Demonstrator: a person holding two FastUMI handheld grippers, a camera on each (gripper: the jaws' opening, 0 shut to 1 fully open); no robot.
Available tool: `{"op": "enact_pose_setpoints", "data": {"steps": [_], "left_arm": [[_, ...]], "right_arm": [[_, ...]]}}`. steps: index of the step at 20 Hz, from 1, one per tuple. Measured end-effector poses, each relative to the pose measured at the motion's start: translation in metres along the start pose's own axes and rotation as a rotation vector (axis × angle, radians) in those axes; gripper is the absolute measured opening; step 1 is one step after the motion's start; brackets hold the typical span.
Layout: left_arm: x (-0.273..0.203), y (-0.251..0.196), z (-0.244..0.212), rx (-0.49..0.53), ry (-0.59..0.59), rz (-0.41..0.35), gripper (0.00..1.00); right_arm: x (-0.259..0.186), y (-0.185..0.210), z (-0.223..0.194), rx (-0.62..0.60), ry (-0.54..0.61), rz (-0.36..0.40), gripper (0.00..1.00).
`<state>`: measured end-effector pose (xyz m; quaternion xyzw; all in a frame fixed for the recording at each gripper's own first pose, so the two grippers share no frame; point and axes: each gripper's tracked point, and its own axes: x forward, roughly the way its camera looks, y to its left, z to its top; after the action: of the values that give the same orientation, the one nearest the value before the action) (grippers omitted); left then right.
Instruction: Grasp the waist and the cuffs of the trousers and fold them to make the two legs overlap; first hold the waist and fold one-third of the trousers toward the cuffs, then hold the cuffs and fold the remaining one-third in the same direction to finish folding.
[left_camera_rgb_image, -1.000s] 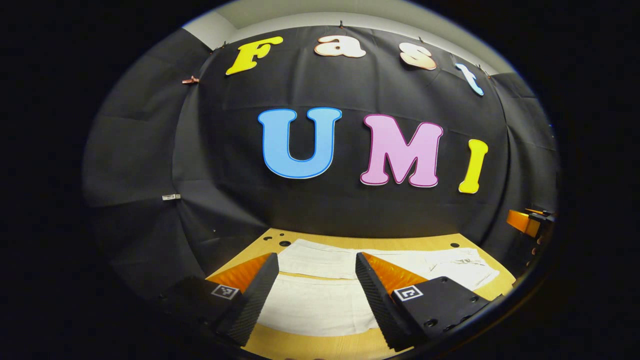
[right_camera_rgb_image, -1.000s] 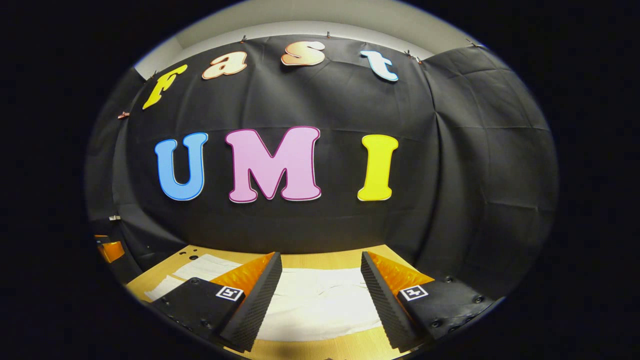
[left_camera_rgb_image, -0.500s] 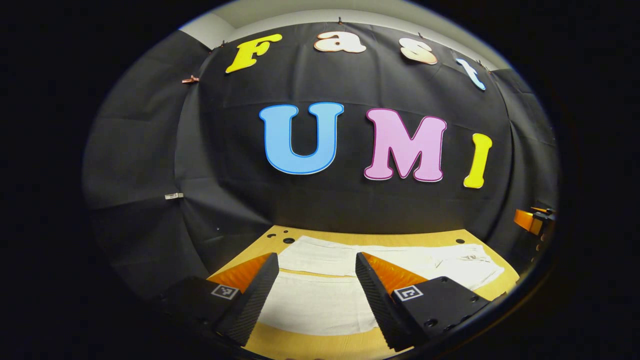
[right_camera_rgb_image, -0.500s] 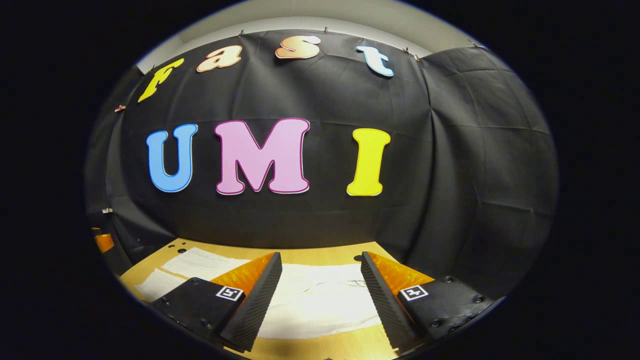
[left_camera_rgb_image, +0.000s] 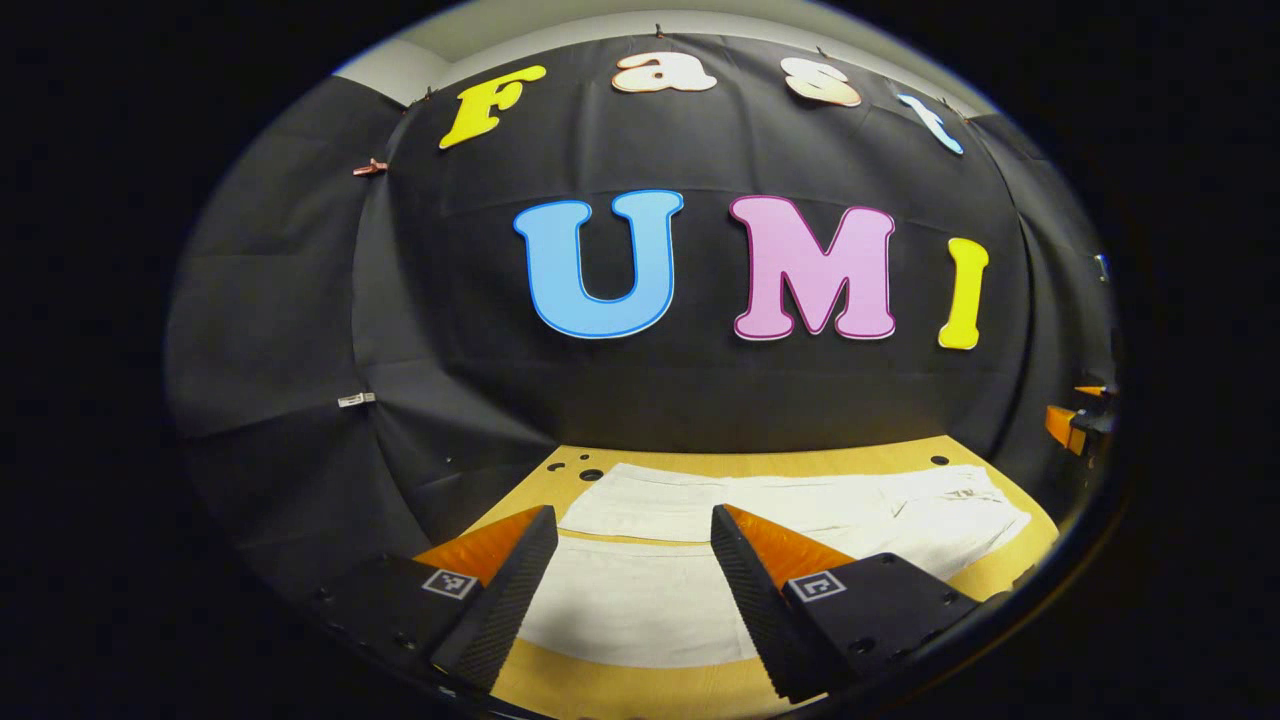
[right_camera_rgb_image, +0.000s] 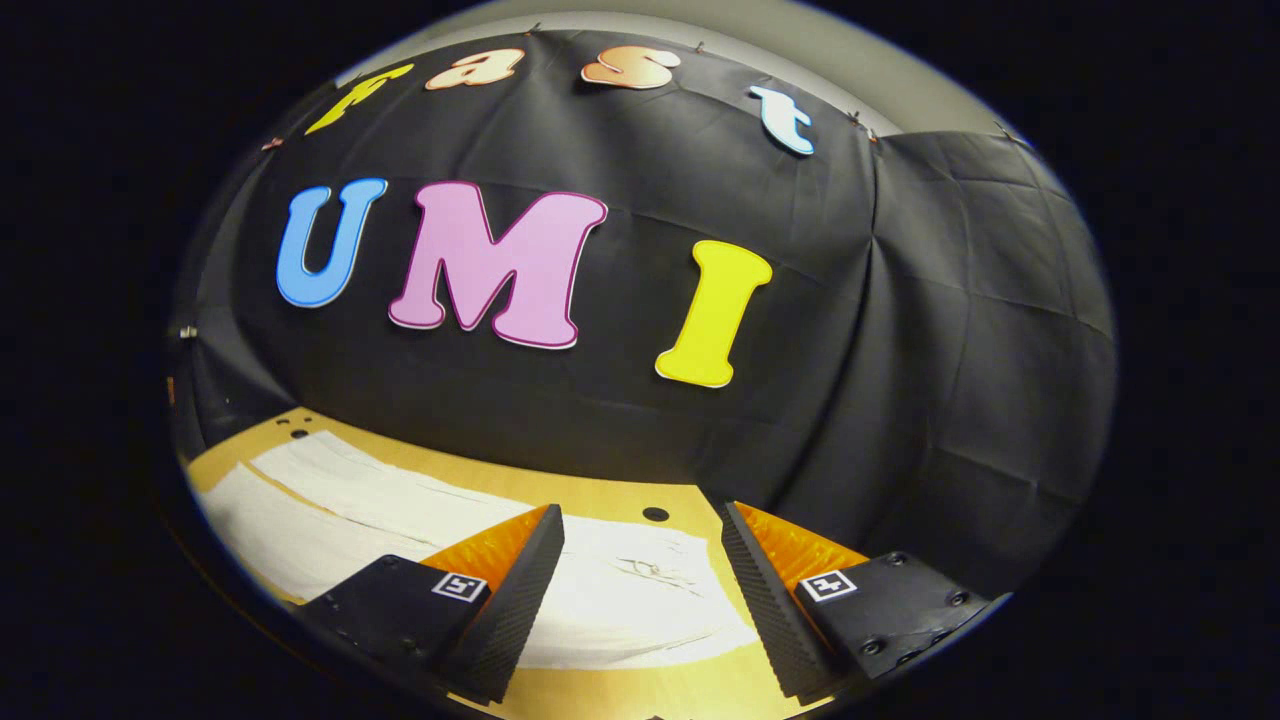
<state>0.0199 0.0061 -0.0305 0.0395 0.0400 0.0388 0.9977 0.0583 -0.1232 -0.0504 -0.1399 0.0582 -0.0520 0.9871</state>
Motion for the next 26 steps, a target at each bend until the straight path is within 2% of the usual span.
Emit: {"op": "enact_pose_setpoints", "data": {"steps": [2, 4, 6, 10, 15, 18, 21, 26], "left_arm": [[0.002, 0.001, -0.005, -0.014, 0.017, 0.006, 0.97], [0.005, 0.006, -0.010, -0.025, 0.035, 0.022, 0.97], [0.007, 0.010, -0.016, -0.016, 0.053, 0.036, 0.97], [0.012, 0.019, -0.026, 0.014, 0.082, 0.062, 0.97], [0.021, 0.021, -0.044, -0.014, 0.147, 0.084, 0.97], [0.024, 0.024, -0.052, 0.010, 0.176, 0.112, 0.98], [0.025, 0.020, -0.066, 0.024, 0.215, 0.102, 0.98], [0.023, 0.016, -0.077, 0.038, 0.259, 0.125, 0.98]], "right_arm": [[0.010, -0.011, -0.014, -0.094, 0.021, 0.015, 0.97], [0.021, -0.026, -0.026, -0.246, 0.026, 0.021, 0.97], [0.030, -0.033, -0.045, -0.339, 0.051, 0.058, 0.99], [0.048, -0.044, -0.091, -0.457, 0.128, 0.131, 0.97], [0.052, -0.055, -0.161, -0.565, 0.264, 0.259, 0.97], [0.055, -0.064, -0.194, -0.654, 0.306, 0.334, 0.97], [0.055, -0.070, -0.228, -0.732, 0.354, 0.417, 0.97], [0.056, -0.080, -0.271, -0.827, 0.423, 0.484, 0.97]]}}
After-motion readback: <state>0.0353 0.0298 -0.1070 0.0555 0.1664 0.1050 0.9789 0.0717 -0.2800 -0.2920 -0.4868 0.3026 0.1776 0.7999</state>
